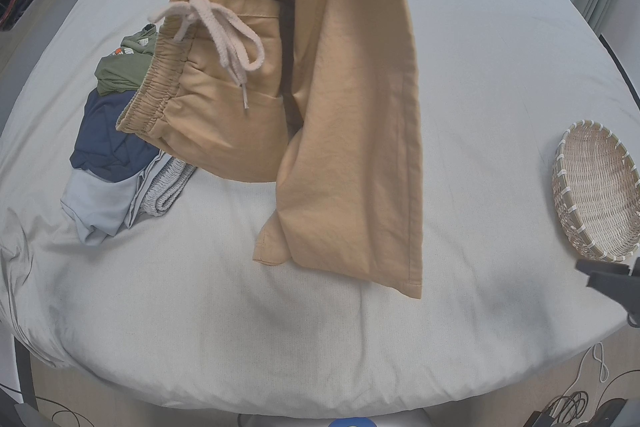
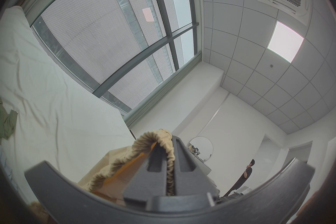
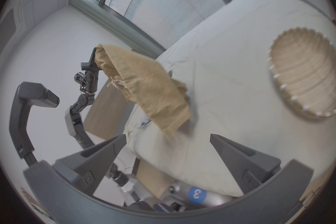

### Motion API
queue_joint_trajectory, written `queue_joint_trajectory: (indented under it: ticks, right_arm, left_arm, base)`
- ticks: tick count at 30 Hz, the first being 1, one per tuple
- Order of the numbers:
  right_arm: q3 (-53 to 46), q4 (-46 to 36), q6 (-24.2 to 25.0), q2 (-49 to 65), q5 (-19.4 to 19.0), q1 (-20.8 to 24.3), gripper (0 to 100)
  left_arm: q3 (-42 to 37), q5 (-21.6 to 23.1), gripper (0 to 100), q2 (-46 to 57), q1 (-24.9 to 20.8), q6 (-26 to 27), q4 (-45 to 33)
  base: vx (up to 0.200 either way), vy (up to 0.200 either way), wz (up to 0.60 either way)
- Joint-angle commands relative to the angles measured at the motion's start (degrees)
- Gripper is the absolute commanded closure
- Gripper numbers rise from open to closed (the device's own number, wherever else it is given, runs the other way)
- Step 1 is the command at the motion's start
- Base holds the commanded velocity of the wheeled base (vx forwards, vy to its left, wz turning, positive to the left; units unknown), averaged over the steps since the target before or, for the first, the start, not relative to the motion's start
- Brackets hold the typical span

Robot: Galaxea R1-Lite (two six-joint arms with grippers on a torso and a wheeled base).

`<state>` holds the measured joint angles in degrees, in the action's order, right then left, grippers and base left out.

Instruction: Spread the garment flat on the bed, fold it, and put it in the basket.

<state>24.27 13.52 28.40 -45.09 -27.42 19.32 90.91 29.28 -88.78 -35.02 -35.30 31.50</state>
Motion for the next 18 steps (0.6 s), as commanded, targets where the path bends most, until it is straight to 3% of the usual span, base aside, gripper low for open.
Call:
queue_joint_trajectory:
  ticks: [1,7,18]
  right_arm:
    - [-0.2,12.3,5.6,-23.5,-1.8,16.7,0]
    - [-0.5,18.4,5.7,-30.7,-1.9,20.8,0]
    - [-0.5,25.7,5.4,-39.0,-1.9,21.8,0]
  left_arm:
    - [-0.6,-0.4,100,0.1,0.4,0.1,0.1]
    - [-0.6,-0.4,100,0.1,0.4,0.1,0.1]
    - [-0.3,-0.5,100,0.1,0.4,0.0,-0.2]
  base:
    - [0.0,0.0,0.0]
    - [0.0,0.0,0.0]
    - [0.0,0.0,0.0]
